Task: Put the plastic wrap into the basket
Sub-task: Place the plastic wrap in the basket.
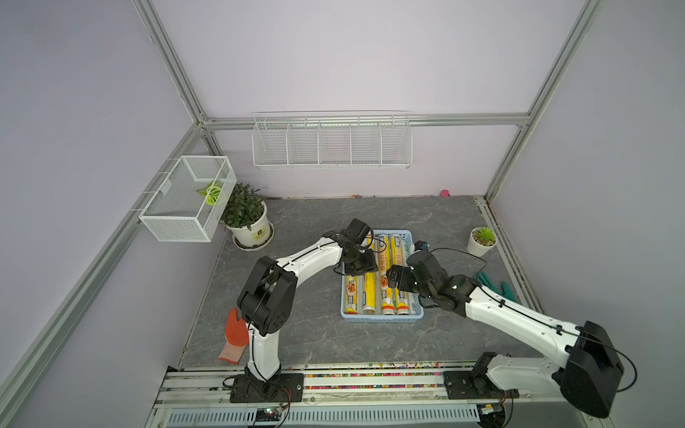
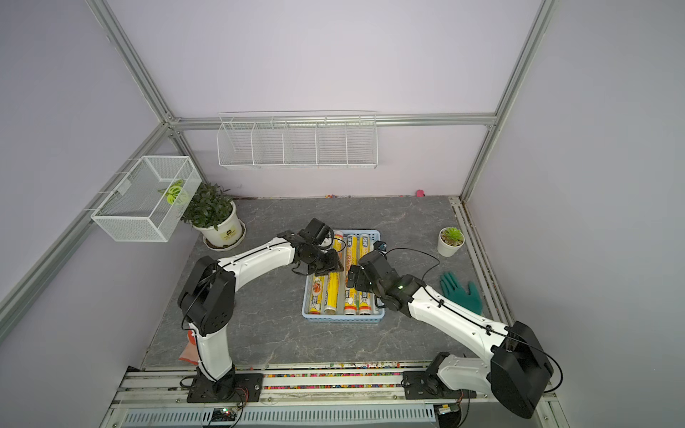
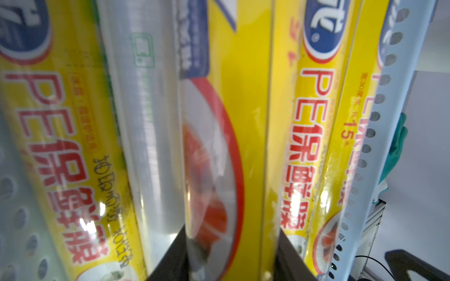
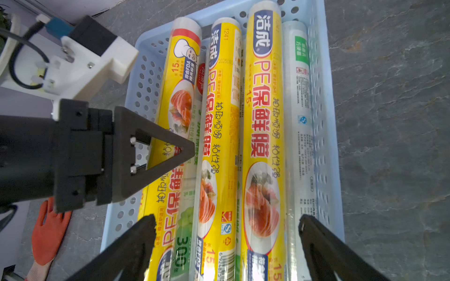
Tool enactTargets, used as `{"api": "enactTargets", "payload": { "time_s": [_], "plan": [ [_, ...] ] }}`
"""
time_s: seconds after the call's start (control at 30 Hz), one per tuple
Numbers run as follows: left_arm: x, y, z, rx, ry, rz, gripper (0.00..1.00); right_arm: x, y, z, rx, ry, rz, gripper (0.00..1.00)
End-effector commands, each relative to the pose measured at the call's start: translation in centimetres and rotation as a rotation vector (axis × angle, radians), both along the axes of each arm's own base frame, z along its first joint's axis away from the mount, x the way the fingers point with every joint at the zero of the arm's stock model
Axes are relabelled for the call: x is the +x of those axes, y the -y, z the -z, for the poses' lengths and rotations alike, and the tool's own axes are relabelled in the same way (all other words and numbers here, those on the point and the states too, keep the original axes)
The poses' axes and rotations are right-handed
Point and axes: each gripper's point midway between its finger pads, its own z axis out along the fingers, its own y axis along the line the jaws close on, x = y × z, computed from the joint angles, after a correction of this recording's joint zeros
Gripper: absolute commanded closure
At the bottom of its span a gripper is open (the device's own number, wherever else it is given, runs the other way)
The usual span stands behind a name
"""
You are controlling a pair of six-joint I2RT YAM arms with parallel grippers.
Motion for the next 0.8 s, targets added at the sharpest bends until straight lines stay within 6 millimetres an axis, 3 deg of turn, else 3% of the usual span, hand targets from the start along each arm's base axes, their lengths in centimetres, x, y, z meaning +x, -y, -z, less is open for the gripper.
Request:
{"api": "enactTargets", "payload": {
  "time_s": [0.0, 0.5, 0.77],
  "plan": [
    [-0.1, 0.3, 0.2, -0.002, 0.002, 0.006, 0.60, 0.0, 0.2, 0.7, -0.008, -0.016, -0.001, 0.03],
    [-0.3, 0.1, -0.1, 0.005, 0.011, 0.006, 0.48, -0.1, 0.5, 0.4, -0.009, -0.002, 0.006, 0.03],
    [-0.2, -0.3, -2.1, -0.004, 0.079, 0.004, 0.47, 0.0, 1.1, -0.6, -0.013, 0.037, 0.014, 0.03]
  ]
}}
